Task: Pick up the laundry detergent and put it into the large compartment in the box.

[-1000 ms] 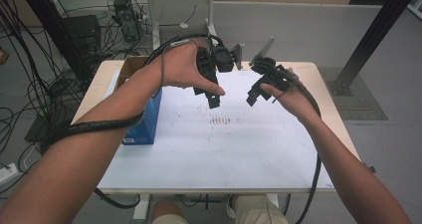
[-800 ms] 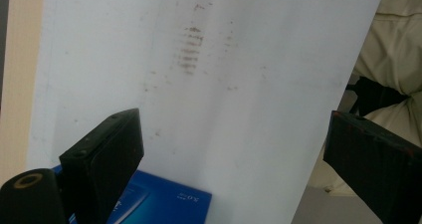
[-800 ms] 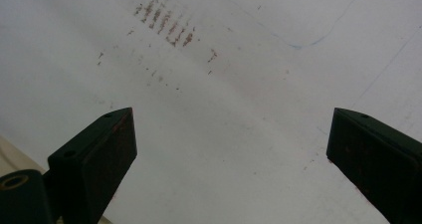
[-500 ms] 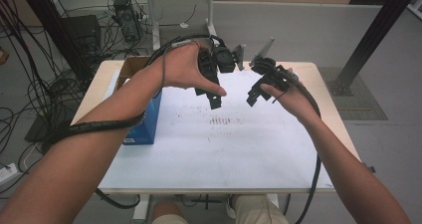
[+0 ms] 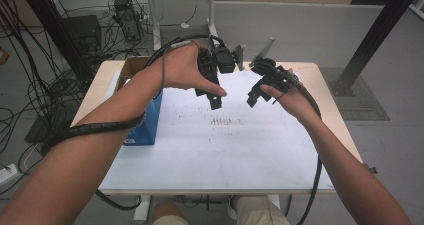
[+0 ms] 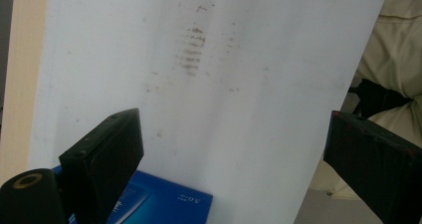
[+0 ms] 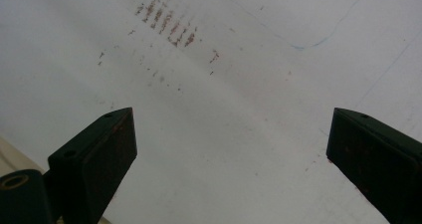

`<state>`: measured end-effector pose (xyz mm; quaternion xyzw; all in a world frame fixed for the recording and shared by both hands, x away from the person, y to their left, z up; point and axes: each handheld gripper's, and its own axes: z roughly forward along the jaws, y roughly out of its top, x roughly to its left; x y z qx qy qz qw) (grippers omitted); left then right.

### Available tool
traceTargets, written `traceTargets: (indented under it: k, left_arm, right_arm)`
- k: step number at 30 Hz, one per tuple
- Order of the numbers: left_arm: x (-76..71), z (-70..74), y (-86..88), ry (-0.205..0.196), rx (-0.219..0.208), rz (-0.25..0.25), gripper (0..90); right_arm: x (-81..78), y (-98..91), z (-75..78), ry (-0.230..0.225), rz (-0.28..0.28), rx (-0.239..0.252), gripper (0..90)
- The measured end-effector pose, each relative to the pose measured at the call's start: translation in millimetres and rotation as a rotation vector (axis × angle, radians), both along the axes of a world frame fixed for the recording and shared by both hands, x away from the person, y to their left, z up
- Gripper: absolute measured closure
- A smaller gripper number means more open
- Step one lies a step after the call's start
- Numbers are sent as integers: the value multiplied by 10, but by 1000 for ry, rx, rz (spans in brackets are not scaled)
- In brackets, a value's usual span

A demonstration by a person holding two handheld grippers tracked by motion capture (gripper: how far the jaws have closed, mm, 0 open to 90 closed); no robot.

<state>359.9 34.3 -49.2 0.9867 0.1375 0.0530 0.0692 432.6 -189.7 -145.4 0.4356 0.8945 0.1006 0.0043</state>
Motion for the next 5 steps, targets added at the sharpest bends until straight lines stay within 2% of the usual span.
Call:
traceTargets:
  k: [5]
  left_arm:
    - [-21,-4,14,-4,-8,6,88]
  right_arm:
    - [-11,-6,-2,-3,1,2,56]
